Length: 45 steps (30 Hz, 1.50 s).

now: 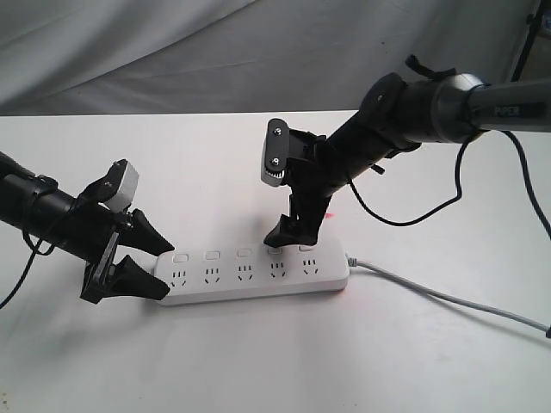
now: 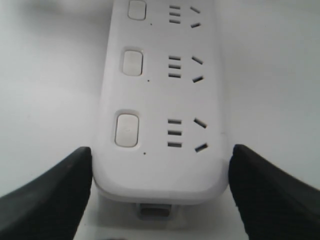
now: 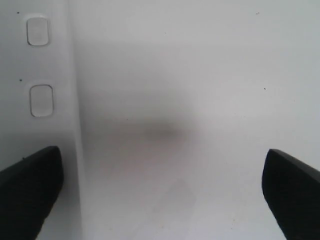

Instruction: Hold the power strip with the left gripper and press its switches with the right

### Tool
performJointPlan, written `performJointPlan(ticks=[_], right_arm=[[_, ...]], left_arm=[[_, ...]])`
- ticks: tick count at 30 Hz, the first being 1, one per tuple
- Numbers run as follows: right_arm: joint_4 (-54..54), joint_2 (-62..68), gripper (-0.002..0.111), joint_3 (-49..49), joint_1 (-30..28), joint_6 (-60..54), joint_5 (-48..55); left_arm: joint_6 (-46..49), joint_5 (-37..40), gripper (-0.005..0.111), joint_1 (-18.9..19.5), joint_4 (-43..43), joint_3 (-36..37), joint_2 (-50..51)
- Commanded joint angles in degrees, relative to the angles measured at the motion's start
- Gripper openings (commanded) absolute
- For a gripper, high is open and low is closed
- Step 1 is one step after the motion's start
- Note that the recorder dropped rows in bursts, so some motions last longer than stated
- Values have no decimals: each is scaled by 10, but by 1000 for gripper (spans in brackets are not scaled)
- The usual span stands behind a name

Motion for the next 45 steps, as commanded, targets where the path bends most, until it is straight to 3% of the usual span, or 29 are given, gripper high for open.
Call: performJointPlan(ticks=[1, 7, 27, 45], right_arm=[[-65, 13, 105, 10, 13, -10, 4], [-111, 13, 105, 11, 30, 18, -3], [-18, -55, 105, 11, 23, 3, 8], [-18, -55, 105, 11, -27, 6, 54]], left_arm=[[-1, -34, 48, -5, 44, 7, 14], [-1, -34, 48, -5, 44, 7, 14], [-1, -34, 48, -5, 44, 7, 14], [-1, -34, 48, -5, 44, 7, 14]])
